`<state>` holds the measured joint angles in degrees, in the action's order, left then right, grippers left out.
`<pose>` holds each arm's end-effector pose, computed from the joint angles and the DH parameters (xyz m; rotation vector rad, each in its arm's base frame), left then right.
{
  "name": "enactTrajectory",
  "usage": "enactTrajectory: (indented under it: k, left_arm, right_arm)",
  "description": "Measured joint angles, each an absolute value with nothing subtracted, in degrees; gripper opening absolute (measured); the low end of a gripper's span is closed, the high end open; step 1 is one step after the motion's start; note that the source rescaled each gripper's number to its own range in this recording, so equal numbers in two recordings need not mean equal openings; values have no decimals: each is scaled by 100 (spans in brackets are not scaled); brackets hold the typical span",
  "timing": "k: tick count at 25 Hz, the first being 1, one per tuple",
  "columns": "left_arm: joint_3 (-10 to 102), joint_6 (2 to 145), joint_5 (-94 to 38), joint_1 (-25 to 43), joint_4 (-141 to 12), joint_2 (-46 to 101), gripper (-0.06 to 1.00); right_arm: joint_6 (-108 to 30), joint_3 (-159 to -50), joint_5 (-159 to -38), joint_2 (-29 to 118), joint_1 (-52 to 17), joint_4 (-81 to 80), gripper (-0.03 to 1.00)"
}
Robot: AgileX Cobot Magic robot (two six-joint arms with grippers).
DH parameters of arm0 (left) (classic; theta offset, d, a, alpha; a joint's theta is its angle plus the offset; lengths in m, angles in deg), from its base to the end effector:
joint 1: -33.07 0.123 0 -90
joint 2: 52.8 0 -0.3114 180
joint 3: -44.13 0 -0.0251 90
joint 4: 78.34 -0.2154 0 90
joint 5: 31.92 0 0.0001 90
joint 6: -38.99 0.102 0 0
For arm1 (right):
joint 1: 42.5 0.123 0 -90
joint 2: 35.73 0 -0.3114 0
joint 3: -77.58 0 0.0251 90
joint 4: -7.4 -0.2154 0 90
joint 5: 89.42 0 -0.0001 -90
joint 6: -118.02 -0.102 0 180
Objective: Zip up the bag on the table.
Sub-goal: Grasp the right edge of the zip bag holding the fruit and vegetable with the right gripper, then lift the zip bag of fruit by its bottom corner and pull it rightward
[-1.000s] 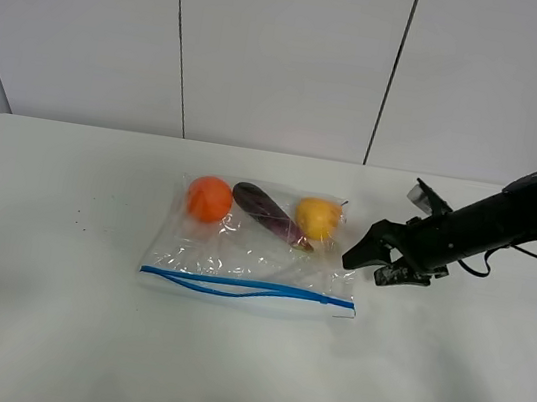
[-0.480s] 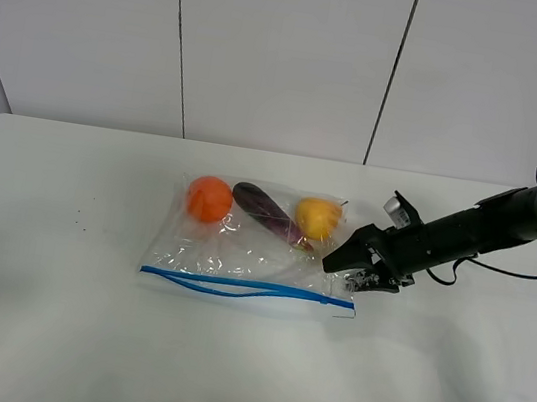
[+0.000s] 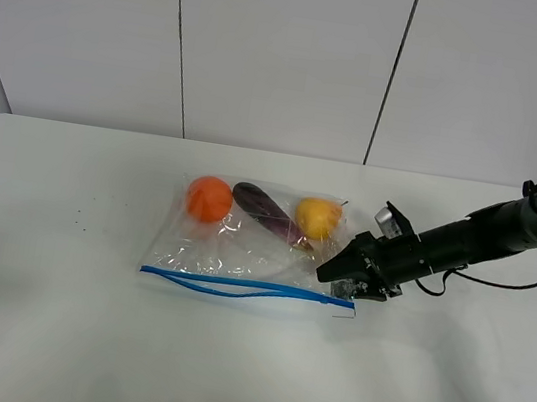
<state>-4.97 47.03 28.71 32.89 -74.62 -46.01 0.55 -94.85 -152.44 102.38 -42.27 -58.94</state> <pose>-0.0538 -0.0056 0.2559 0.1488 2.0265 0.0088 0.3696 0.0848 0.1085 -0.3497 2.7061 1.4105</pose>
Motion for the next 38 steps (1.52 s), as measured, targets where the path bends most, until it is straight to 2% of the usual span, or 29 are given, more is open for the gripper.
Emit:
enactTrajectory:
  k: [4,8,11,12,26,38]
  left_arm:
    - [-497,4703,2871,3289,-7462,-4601,100]
    - [-497,4703,2871,3289,-7462,-4601,100]
    - [-497,4703,2871,3289,-7462,-4601,100]
    - [-497,4703,2871,3289,-7462,-4601,100]
    - [-497,4703,2871,3289,-7462,-4601,100]
    - [-497,4703,2871,3289,-7462,-4601,100]
  right_arm:
    - [49,-9485,-15263,10245,-4227,-5849,52]
    - [49,-9485,-15269,10245,-4227,-5849,28]
    - [55,-9485,-15324,10245,-4227,-5854,3]
    - [65,-9485,-15351,10245,-4227,-5854,0]
    - [-258,-9485,-15834,10156,-4140,-6315,0]
    - [-830,-9485,-15861,9088,-3718,-7001,0]
